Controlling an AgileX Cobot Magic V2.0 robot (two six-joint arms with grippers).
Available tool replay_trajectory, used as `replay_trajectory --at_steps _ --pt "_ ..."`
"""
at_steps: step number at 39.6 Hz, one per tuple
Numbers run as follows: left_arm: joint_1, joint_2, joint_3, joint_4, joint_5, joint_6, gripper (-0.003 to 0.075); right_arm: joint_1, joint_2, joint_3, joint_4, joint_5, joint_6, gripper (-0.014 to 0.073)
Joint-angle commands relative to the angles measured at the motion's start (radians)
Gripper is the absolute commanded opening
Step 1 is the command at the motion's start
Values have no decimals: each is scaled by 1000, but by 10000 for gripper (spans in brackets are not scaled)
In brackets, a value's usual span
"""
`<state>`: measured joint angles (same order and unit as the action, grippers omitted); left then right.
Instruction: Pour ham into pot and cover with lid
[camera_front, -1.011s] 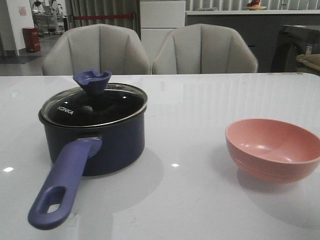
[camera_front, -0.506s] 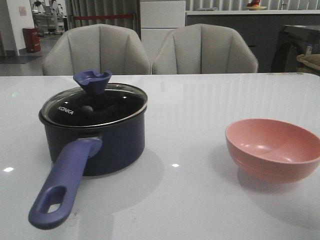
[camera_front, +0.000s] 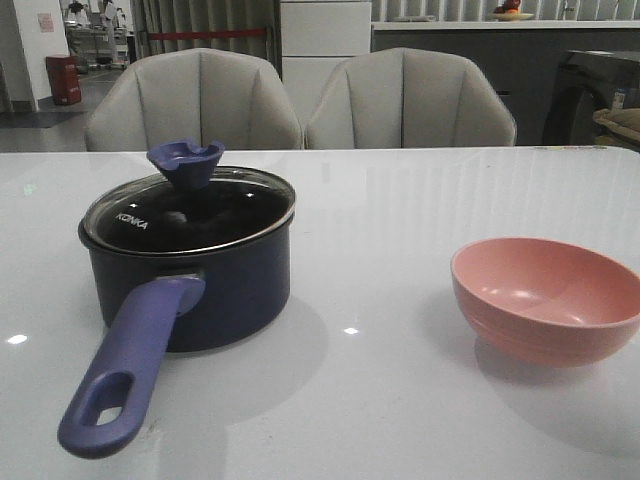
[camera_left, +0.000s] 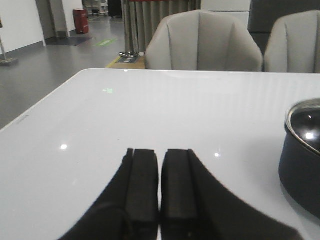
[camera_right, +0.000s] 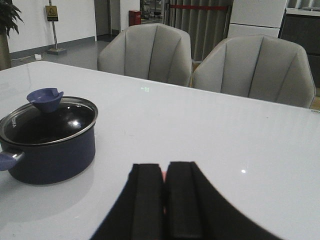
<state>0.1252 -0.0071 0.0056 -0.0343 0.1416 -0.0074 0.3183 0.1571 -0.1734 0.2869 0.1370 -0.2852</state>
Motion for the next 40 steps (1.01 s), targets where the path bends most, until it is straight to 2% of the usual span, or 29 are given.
replay_trajectory --at_steps 1,4,15,40 --pt "12 -21 16 15 -170 -89 114 -2 8 -26 5 -76 -3 138" --pt "-7 -21 33 50 -167 -146 114 -2 8 -26 5 -76 -3 138" --pt "-159 -21 33 82 -149 -139 114 -2 8 -26 5 -76 -3 138" --pt "-138 -21 33 61 -154 -139 114 -2 8 -26 5 -76 -3 138"
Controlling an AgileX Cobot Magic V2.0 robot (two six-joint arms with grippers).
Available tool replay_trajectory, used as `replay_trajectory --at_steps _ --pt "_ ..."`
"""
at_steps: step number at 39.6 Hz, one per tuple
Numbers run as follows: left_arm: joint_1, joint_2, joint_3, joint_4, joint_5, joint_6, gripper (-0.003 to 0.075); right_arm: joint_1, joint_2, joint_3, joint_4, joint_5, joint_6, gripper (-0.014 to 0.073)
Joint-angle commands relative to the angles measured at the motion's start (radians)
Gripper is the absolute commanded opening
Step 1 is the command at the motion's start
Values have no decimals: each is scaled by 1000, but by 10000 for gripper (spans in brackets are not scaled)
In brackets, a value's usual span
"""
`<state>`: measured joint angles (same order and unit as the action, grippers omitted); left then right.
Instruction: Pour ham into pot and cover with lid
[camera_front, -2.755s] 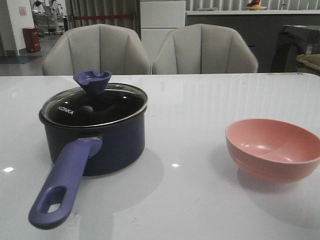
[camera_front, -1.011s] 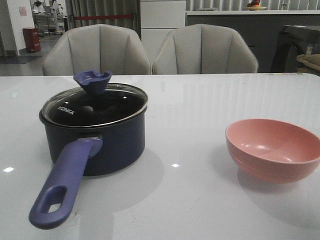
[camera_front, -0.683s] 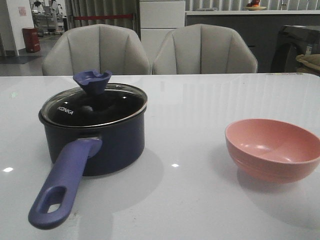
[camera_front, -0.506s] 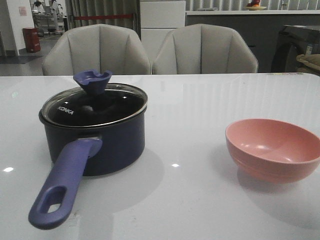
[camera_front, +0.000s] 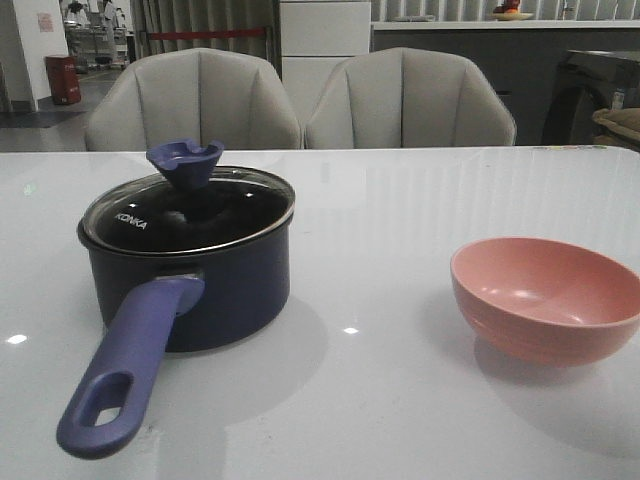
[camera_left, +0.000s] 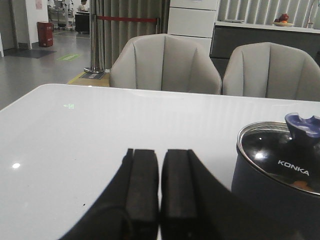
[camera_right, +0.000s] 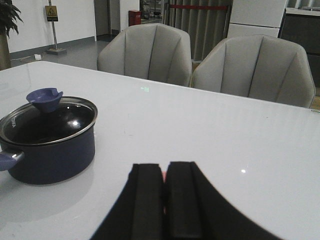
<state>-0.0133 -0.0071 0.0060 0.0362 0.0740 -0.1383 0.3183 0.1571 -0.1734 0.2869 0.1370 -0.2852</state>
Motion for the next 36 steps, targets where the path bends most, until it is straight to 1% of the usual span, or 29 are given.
replay_trajectory --at_steps 1,33,36 --pt "0 -21 33 -9 -87 -8 114 -2 8 -26 5 -76 -3 138" --pt "0 -21 33 -9 -87 -8 114 -2 8 -26 5 -76 -3 138" --pt "0 -21 33 -9 -87 -8 114 -14 8 -25 -45 -78 -3 138"
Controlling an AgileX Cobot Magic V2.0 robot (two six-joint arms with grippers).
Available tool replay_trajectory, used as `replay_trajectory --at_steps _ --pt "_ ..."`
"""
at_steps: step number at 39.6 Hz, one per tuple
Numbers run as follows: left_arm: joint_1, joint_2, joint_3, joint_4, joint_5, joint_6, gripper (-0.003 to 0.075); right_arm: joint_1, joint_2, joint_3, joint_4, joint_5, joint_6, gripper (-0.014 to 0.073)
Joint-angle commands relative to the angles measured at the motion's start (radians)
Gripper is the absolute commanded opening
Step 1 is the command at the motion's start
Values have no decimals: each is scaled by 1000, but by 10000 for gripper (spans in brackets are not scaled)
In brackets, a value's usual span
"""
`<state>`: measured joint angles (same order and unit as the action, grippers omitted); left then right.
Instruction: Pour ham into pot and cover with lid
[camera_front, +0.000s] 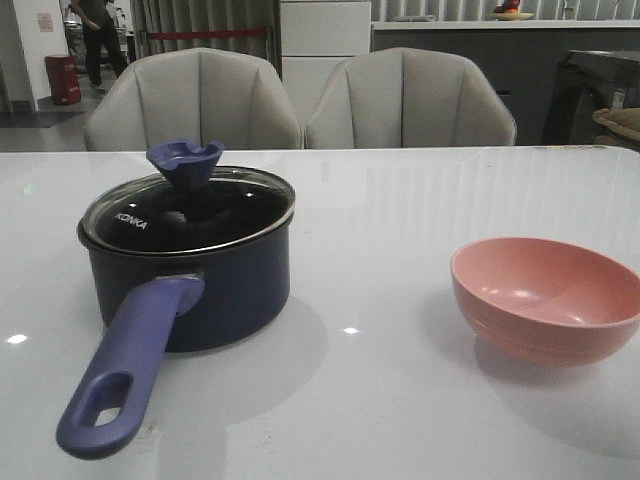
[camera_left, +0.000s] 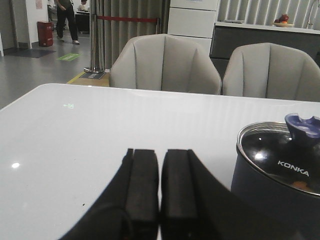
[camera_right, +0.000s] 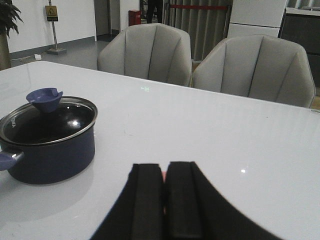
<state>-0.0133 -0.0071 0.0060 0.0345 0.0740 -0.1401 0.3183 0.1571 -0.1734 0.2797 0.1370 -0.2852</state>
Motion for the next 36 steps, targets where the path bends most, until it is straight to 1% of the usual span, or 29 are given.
replay_trajectory --at_steps 1,5,8,10,14,18,21,26,27,36 --pt "0 -21 33 -7 -87 -7 114 -21 8 -25 -57 -78 -3 138" --pt "0 -21 33 -7 -87 -7 114 -81 8 -25 -110 -78 1 138" --pt "0 -21 33 -7 -87 -7 114 -161 4 -24 -137 -79 12 138" --pt "0 -21 33 -7 -87 -7 114 -195 -7 -14 -161 -88 25 138" --pt "0 -21 33 -7 -87 -7 114 -254 -54 38 -238 -122 112 138" --pt "0 -21 33 -7 -87 -7 114 -275 -102 100 -309 -155 209 138" --pt "0 -21 33 -7 -87 -7 114 -279 -148 151 -330 -175 268 138" --pt "0 -19 33 -7 -87 -7 114 -279 -186 212 -329 -220 278 138" --pt "0 -19 33 -7 -87 -7 114 -279 -185 210 -328 -199 278 138" --pt "0 -19 33 -7 -87 -7 114 -279 -186 210 -297 -199 278 138"
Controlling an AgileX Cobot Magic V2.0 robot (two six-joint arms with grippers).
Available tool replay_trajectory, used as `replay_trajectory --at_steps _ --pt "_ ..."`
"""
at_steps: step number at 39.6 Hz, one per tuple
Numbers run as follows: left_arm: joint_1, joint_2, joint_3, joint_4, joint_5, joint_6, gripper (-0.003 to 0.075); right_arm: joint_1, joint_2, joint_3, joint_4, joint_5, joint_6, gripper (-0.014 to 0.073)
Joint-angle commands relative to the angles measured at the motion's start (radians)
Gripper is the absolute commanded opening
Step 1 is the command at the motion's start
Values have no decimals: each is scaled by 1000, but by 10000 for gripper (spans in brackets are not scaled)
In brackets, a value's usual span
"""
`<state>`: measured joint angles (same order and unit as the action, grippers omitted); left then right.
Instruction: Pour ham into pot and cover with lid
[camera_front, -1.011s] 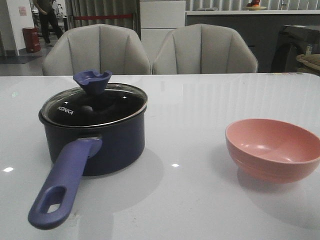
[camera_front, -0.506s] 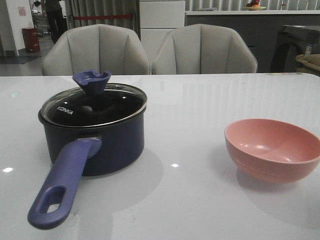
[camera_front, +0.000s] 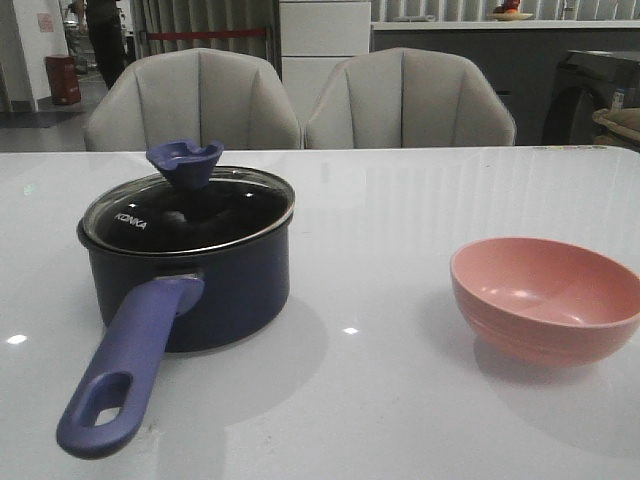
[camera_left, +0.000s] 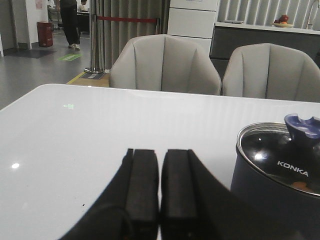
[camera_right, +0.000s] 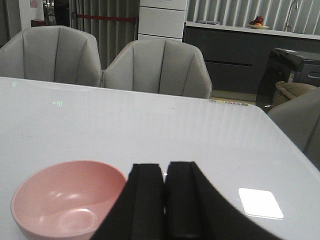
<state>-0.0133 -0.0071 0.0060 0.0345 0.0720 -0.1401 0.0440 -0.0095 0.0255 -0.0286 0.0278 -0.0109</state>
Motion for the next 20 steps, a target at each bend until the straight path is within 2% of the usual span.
replay_trajectory --at_steps 1,20 --pt "0 -19 33 -7 -85 -7 114 -5 -19 11 18 -90 4 138" --pt "0 -19 33 -7 -85 -7 114 -5 -19 11 29 -89 20 138"
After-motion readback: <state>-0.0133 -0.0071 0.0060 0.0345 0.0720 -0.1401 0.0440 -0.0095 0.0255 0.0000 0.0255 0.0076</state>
